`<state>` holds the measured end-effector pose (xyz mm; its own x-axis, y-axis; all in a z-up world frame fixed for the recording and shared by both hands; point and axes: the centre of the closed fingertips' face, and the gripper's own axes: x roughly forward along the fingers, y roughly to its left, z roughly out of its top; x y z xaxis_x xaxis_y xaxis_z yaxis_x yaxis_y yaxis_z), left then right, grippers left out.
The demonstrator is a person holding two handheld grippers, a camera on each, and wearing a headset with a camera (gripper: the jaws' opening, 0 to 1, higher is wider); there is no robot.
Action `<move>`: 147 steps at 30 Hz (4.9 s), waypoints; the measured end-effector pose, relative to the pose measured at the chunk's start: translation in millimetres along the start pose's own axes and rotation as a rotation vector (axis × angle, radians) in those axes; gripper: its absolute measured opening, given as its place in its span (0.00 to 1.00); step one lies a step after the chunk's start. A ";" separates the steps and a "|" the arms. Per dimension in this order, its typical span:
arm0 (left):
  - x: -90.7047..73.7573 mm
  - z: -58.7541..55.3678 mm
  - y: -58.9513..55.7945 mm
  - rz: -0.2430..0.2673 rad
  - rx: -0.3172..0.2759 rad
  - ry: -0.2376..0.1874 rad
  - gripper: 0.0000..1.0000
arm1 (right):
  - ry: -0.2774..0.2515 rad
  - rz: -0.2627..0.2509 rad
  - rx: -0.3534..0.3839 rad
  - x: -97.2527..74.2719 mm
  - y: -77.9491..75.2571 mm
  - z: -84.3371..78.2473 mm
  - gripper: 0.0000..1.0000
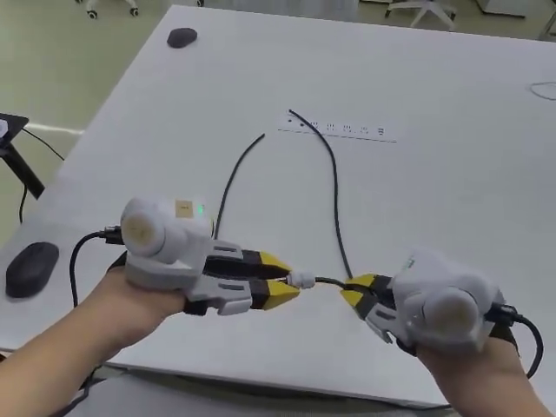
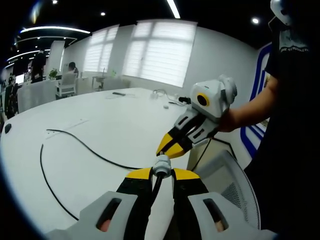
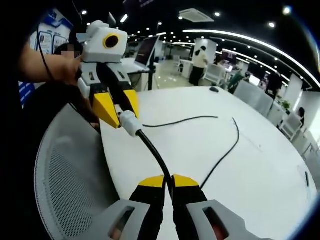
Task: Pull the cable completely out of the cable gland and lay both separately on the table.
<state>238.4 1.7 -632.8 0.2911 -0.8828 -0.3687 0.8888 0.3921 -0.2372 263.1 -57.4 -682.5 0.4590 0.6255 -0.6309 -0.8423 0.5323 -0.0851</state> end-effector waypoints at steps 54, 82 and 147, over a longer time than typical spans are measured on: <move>-7.1 -10.1 -11.0 0.018 -0.018 0.004 0.15 | 0.007 -0.034 -0.206 -18.0 28.3 26.4 0.17; 2.8 -13.9 -7.7 0.020 -0.007 0.038 0.15 | 0.034 -0.038 -0.461 -6.2 46.6 41.4 0.02; 8.3 -12.0 7.1 0.041 -0.036 0.039 0.15 | 0.137 -0.031 0.415 25.4 -15.6 -69.7 0.01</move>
<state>243.0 0.3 -648.3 0.3124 -0.8553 -0.4133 0.8629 0.4375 -0.2532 268.3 -89.6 -751.0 0.4174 0.5389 -0.7317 -0.6310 0.7513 0.1934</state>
